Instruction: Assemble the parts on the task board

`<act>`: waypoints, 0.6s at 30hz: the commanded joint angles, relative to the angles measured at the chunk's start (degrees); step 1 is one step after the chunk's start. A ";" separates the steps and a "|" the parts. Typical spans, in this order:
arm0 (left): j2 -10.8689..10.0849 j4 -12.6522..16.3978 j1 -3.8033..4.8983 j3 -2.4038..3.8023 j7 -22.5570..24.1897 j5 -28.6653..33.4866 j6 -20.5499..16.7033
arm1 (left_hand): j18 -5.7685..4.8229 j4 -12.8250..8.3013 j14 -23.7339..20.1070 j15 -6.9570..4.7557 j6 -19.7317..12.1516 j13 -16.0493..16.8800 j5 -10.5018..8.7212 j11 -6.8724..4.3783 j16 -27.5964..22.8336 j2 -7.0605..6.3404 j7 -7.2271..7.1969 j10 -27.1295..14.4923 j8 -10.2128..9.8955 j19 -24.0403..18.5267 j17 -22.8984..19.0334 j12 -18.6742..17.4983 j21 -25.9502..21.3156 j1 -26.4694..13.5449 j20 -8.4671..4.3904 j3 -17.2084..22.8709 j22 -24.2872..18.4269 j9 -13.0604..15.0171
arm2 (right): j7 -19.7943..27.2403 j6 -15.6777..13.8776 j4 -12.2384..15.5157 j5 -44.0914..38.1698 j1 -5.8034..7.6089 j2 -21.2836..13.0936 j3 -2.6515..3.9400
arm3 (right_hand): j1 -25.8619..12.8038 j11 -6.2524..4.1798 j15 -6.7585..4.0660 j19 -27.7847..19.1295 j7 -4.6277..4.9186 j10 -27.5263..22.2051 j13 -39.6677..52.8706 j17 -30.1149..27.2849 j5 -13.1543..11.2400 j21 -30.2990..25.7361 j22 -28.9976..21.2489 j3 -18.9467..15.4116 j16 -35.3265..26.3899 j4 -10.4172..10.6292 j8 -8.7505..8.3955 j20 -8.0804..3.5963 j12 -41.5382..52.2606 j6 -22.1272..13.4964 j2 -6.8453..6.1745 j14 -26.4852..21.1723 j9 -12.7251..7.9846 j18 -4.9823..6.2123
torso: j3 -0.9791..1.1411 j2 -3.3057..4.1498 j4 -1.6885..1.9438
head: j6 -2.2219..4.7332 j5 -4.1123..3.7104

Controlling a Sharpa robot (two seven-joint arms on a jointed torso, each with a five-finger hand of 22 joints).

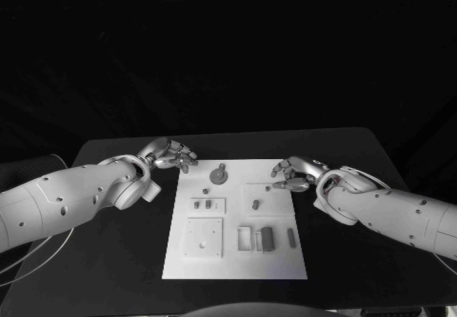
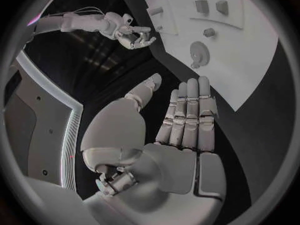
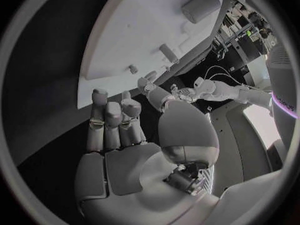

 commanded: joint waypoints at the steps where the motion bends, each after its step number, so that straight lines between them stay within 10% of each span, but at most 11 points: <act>1: 0.11 0.28 0.03 0.05 1.96 2.83 1.14 | 1.02 -0.05 0.43 0.08 0.02 -0.09 -0.13 -0.16 -0.50 0.28 0.49 0.70 0.32 0.57 0.19 -0.20 -0.38 -0.17 0.04 -0.40 -0.08 -0.10 | -0.55 0.34 -0.39 -3.21 -0.16 0.51 -0.04 | 0.34 0.37 -0.17 0.36 0.24 -0.07 -0.04 -0.06 -0.01 -0.18 0.96 -0.16 -0.07 -0.34 -0.30 -0.10 0.24 -0.17 -0.36 0.42 -0.02 0.48 | 0.01 -0.01 0.01 | -0.08 0.09; 18: 0.45 0.30 0.03 0.05 2.36 4.86 2.03 | 0.82 -0.08 0.05 0.31 0.15 -0.21 -0.10 -0.30 -1.48 0.46 0.46 1.21 0.45 0.29 0.86 -0.48 -0.91 0.10 0.16 -0.69 -0.25 -0.27 | -1.53 0.44 -2.34 -5.40 -0.76 2.52 -0.60 | 0.61 0.37 -0.17 0.38 0.25 -0.05 -0.07 -0.07 -0.06 -0.17 0.96 -0.13 -0.07 -0.39 -0.32 -0.12 0.23 -0.18 -0.51 0.44 -0.02 0.48 | -0.01 0.00 0.02 | -0.25 0.40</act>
